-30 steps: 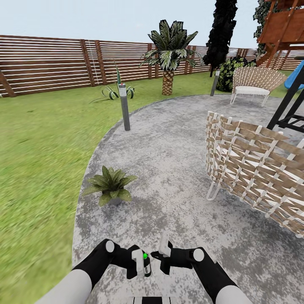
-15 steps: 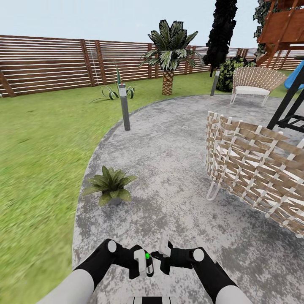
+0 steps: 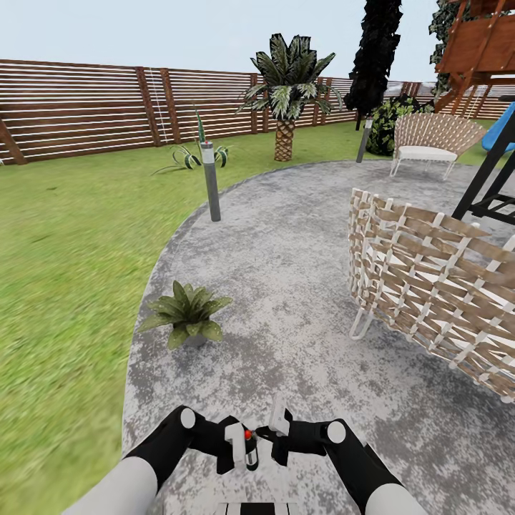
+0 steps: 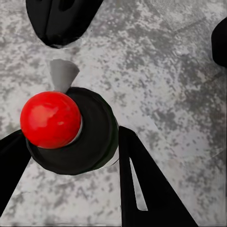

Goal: Pick up the pesticide atomizer in the garden and spray insectifuge to fully cover both potted plants in the garden.

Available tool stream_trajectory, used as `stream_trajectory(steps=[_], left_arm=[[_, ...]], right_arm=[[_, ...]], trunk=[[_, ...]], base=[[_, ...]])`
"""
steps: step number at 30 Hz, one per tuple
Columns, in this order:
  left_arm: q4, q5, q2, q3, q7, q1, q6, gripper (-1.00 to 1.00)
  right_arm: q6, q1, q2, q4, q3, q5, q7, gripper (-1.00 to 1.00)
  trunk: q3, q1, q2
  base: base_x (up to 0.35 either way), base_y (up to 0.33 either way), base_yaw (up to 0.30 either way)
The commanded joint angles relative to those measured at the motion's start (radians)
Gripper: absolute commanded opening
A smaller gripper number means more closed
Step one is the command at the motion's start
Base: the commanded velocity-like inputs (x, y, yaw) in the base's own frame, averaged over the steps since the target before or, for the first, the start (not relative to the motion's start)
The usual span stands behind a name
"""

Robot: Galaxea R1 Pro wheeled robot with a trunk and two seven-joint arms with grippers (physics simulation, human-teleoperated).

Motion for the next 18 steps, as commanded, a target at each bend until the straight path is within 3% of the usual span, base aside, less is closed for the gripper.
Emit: stream_trajectory(steps=[1, 3, 7, 10, 14, 15, 18], left_arm=[[0.000, -0.007, 0.003, 0.000, -0.001, 0.001, -0.008, -1.00], [0.003, -0.010, 0.023, -0.002, -0.001, 0.004, -0.008, -1.00], [0.005, -0.009, 0.097, -0.002, -0.001, 0.006, -0.008, -1.00], [0.006, -0.009, 0.163, -0.002, -0.001, 0.010, -0.008, -1.00], [0.006, -0.010, 0.261, 0.002, 0.000, 0.069, -0.007, -1.00], [0.006, -0.010, 0.282, 0.003, 0.000, 0.080, -0.007, -1.00], [0.005, -0.009, 0.315, 0.012, 0.005, 0.116, -0.004, -1.00]], right_arm=[[-0.005, 0.000, 0.000, -0.001, -0.001, 0.009, 0.001, -1.00], [-0.005, 0.000, 0.000, -0.001, -0.001, 0.009, 0.001, -1.00], [-0.005, 0.000, 0.000, -0.001, 0.000, 0.010, -0.001, -1.00], [-0.006, 0.000, -0.001, -0.001, 0.001, 0.011, -0.002, -1.00], [-0.008, 0.000, -0.006, 0.000, 0.001, 0.012, -0.005, -1.00], [-0.008, 0.000, -0.008, 0.000, 0.000, 0.012, -0.005, 1.00], [-0.008, 0.000, -0.033, 0.000, -0.005, 0.012, -0.007, 1.00]], trunk=[[-0.001, 0.000, 0.000], [-0.001, 0.000, 0.000], [-0.001, 0.000, 0.000], [-0.001, 0.000, 0.000], [-0.001, 0.000, 0.000], [-0.001, 0.000, 0.000], [-0.001, 0.000, 0.000]], base=[[0.000, 0.000, 0.000], [0.000, 0.000, 0.000], [0.000, 0.000, 0.000], [0.000, 0.000, 0.000], [0.000, 0.000, 0.000], [0.000, 0.000, 0.000], [0.000, 0.000, 0.000]])
